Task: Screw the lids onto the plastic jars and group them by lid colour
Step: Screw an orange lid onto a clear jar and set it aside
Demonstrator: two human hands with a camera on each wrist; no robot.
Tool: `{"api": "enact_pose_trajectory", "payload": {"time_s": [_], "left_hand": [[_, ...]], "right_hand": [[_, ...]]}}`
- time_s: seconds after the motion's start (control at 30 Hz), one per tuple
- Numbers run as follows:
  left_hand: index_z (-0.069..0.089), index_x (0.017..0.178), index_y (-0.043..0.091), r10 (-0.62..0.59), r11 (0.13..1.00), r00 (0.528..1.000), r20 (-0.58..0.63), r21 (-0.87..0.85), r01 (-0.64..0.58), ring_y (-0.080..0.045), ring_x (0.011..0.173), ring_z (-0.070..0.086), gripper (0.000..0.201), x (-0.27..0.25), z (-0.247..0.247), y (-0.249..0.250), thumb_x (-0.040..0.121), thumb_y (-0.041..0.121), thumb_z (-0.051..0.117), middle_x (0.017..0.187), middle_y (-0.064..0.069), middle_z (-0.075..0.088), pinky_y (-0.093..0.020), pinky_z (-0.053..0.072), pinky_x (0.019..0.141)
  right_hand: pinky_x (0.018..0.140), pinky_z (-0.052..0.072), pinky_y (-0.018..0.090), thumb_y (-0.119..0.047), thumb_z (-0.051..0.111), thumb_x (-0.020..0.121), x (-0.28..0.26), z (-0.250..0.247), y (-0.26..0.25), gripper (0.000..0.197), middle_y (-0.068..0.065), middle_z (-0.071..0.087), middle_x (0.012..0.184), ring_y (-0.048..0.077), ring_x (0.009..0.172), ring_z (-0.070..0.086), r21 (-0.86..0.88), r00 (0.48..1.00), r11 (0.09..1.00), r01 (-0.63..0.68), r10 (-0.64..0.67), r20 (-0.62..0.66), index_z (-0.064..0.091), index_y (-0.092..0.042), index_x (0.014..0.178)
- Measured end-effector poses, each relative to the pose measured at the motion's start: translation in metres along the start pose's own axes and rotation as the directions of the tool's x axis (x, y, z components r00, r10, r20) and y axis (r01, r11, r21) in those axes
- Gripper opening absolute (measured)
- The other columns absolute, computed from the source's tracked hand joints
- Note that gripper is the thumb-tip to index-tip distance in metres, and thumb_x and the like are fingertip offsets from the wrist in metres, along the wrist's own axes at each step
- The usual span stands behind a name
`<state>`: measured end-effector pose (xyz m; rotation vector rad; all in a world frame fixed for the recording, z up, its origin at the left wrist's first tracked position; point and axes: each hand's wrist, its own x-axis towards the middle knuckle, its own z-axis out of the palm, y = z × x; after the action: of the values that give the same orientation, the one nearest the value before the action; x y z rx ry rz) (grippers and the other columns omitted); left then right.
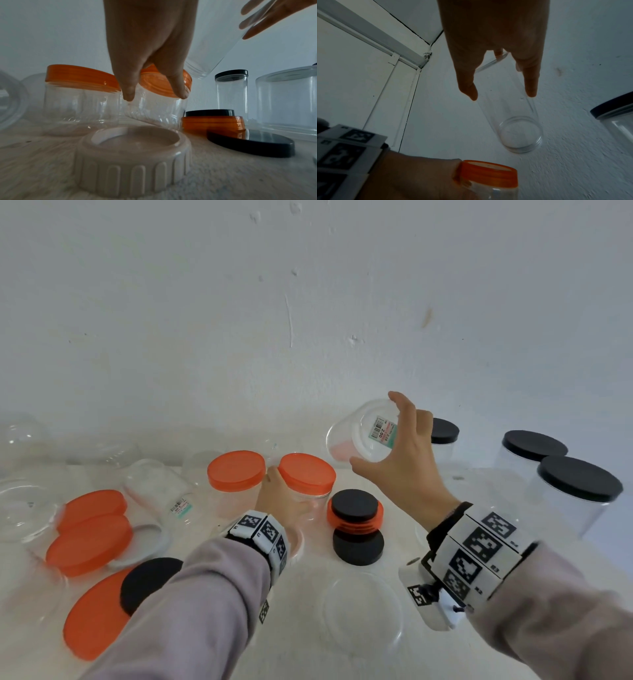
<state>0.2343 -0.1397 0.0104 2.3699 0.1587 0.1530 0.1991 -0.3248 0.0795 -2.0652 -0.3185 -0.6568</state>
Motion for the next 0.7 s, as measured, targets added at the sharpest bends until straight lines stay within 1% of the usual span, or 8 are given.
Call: {"api": "enact_pose_trajectory", "payload": {"time_s": [0.07, 0.13, 0.23, 0.4, 0.47, 0.53, 0.6, 0.7], "left_hand": [[0.030, 0.136, -0.007, 0.024, 0.998, 0.999, 0.029, 0.060, -0.026, -0.033, 0.124, 0.046, 0.087, -0.001, -0.001, 0.000, 0.074, 0.028, 0.081, 0.135, -0.021, 0.043, -0.041, 0.038, 0.103], [0.021, 0.141, -0.006, 0.008, 0.989, 0.999, 0.031, 0.148, -0.012, -0.031, 0.127, 0.042, 0.091, -0.002, -0.004, 0.001, 0.080, 0.033, 0.076, 0.141, -0.021, 0.035, -0.037, 0.036, 0.105], [0.011, 0.145, -0.005, -0.023, 0.968, 1.000, -0.013, 0.248, 0.026, -0.028, 0.131, 0.040, 0.089, -0.004, -0.008, 0.002, 0.087, 0.029, 0.069, 0.146, -0.020, 0.030, -0.030, 0.035, 0.102], [0.017, 0.144, -0.004, -0.016, 0.962, 1.000, 0.025, 0.273, 0.009, -0.030, 0.128, 0.043, 0.079, -0.008, -0.021, 0.000, 0.091, 0.030, 0.064, 0.142, -0.020, 0.039, -0.030, 0.034, 0.100], [0.018, 0.144, -0.003, -0.021, 0.961, 0.998, 0.052, 0.277, 0.006, -0.031, 0.127, 0.044, 0.079, -0.011, -0.027, -0.003, 0.090, 0.032, 0.064, 0.140, -0.020, 0.041, -0.032, 0.036, 0.100], [0.018, 0.147, 0.000, -0.010, 0.958, 0.996, 0.085, 0.286, -0.014, -0.031, 0.128, 0.044, 0.082, -0.016, -0.034, -0.008, 0.089, 0.035, 0.064, 0.141, -0.020, 0.043, -0.035, 0.037, 0.101], [0.024, 0.146, 0.003, 0.013, 0.958, 0.995, 0.101, 0.283, -0.041, -0.029, 0.126, 0.046, 0.077, -0.022, -0.042, -0.014, 0.089, 0.036, 0.064, 0.139, -0.016, 0.046, -0.034, 0.040, 0.098], [0.040, 0.139, 0.007, 0.040, 0.952, 0.993, 0.109, 0.298, -0.071, -0.023, 0.125, 0.047, 0.063, -0.033, -0.058, -0.024, 0.089, 0.037, 0.063, 0.138, -0.010, 0.049, -0.027, 0.037, 0.094]], "right_hand": [[0.095, 0.034, 0.028, -0.021, 0.082, 0.067, -0.006, 0.000, -0.001, 0.095, -0.001, 0.024, 0.121, 0.021, 0.117, 0.034, 0.017, 1.000, 1.000, -0.011, 0.011, 0.003, 0.025, -0.022, 0.144], [0.096, 0.036, 0.029, -0.020, 0.082, 0.067, -0.010, -0.001, -0.002, 0.095, -0.002, 0.024, 0.121, 0.020, 0.117, 0.034, 0.031, 0.999, 0.999, -0.033, 0.033, 0.010, 0.025, -0.022, 0.143], [0.092, 0.037, 0.028, -0.014, 0.082, 0.065, -0.016, -0.002, -0.002, 0.095, -0.005, 0.024, 0.120, 0.018, 0.116, 0.034, 0.045, 0.998, 0.997, -0.058, 0.058, 0.003, 0.024, -0.022, 0.140], [0.078, 0.033, 0.010, -0.020, 0.084, 0.064, -0.025, -0.006, -0.001, 0.090, -0.007, 0.029, 0.123, 0.013, 0.114, 0.037, 0.078, 0.996, 0.993, -0.089, 0.090, -0.007, 0.025, -0.029, 0.131], [0.071, 0.035, 0.010, -0.024, 0.085, 0.064, -0.030, -0.009, -0.002, 0.086, -0.007, 0.033, 0.125, 0.008, 0.106, 0.044, 0.126, 0.990, 0.982, -0.142, 0.142, 0.003, 0.024, -0.034, 0.124], [0.068, 0.035, 0.010, -0.028, 0.085, 0.065, -0.034, -0.011, -0.004, 0.086, -0.008, 0.035, 0.124, 0.003, 0.103, 0.045, 0.190, 0.979, 0.960, -0.205, 0.205, 0.022, 0.025, -0.034, 0.125], [0.074, 0.040, 0.015, -0.029, 0.084, 0.066, -0.038, -0.014, -0.006, 0.085, -0.007, 0.036, 0.125, 0.010, 0.111, 0.046, 0.273, 0.963, 0.924, -0.269, 0.265, 0.052, 0.026, -0.036, 0.128], [0.093, 0.050, 0.043, -0.027, 0.084, 0.068, -0.044, -0.017, -0.011, 0.079, 0.004, 0.036, 0.128, 0.024, 0.119, 0.048, 0.403, 0.927, 0.835, -0.374, 0.329, 0.179, 0.030, -0.047, 0.122]]}}
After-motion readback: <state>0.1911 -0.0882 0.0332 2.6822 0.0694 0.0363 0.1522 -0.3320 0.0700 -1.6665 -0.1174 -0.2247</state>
